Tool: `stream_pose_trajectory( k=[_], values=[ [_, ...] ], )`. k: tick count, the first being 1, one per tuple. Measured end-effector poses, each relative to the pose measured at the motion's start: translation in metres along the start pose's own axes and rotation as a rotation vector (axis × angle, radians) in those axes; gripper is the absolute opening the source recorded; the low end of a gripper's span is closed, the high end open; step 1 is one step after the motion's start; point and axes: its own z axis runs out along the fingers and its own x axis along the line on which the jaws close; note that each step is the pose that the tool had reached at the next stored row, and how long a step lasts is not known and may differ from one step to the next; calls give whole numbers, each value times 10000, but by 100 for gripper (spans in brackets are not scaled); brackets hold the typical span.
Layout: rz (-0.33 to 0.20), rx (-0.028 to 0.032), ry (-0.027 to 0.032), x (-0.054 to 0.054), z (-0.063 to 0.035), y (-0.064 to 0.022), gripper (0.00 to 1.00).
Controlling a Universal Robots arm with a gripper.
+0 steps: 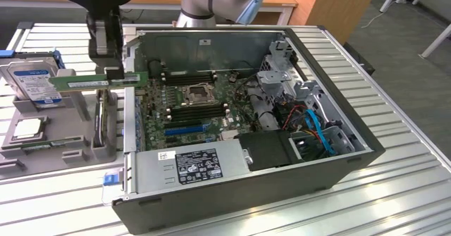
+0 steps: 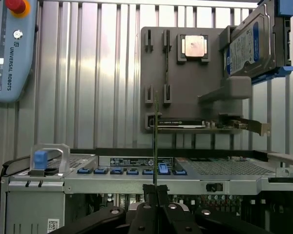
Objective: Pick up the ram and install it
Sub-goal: 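Pick up the ram and move it above insertion slot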
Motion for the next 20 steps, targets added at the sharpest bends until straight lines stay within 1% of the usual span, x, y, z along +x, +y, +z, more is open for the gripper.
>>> stream_pose_trajectory(
  k=[13,20],
  values=[
    [1,-15,0,-1,-11,-267,11],
    [1,-29,0,-2,-17,-425,11]
  ],
)
